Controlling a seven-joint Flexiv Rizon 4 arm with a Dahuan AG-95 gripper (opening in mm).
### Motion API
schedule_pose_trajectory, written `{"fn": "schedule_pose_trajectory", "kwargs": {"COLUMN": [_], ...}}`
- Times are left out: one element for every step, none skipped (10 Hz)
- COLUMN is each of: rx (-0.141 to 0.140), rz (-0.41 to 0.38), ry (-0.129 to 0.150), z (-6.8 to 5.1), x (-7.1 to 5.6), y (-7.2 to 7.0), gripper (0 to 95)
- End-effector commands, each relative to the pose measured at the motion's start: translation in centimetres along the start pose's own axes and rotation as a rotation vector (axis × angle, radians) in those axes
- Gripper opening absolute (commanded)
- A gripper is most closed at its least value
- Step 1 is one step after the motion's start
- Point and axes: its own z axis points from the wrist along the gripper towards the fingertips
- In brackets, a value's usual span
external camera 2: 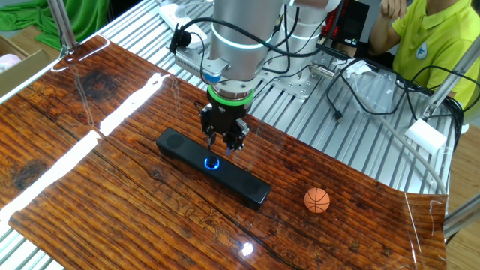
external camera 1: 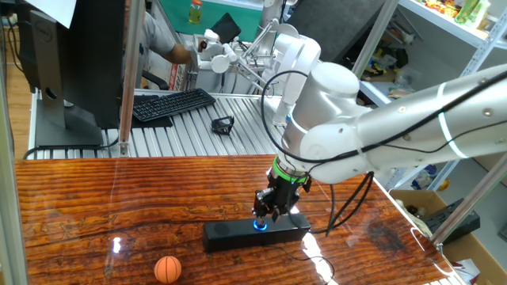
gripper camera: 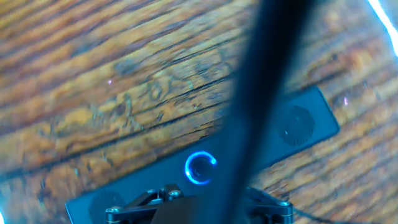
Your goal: Turn the knob to increase the volume of the speaker
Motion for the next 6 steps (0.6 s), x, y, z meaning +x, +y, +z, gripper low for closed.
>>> {"fn": "schedule_pose_trajectory", "kwargs": {"rx": [0.003,0.002,0.003,0.004,0.002,0.0], "rz": [-0.003,-0.005,-0.001,-0.004,-0.006,-0.012], "ry": [0.0,0.0,-0.001,-0.001,-0.002,-0.002], "z": [-0.58,-0.83,-1.01,-1.14,-1.19,-1.25], "x": [0.42,0.56,0.6,0.63,0.66,0.66], "y": [-0.27,-0.36,-0.29,-0.26,-0.23,-0.23], "gripper": [38.0,38.0,38.0,38.0,38.0,38.0]}}
